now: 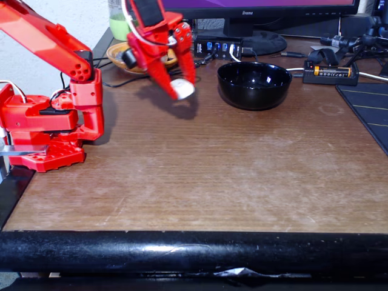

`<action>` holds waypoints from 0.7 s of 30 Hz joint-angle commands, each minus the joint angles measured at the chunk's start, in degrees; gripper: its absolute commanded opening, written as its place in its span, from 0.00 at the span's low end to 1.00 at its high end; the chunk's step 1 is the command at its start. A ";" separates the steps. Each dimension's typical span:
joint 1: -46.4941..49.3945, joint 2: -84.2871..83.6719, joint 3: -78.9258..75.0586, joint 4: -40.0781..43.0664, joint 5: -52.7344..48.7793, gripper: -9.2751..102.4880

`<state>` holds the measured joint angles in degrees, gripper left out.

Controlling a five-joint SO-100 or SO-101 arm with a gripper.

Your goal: Ramasse la gomme et mets-la dans le bol.

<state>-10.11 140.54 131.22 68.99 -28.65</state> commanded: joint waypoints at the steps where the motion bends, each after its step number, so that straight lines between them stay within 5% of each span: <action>1: -4.22 -7.47 -9.40 -6.33 3.78 0.03; 15: -17.75 -33.93 -46.76 4.31 7.82 0.03; 21: -19.07 -38.76 -52.29 1.76 11.78 0.03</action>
<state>-28.56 101.25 86.13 73.12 -19.42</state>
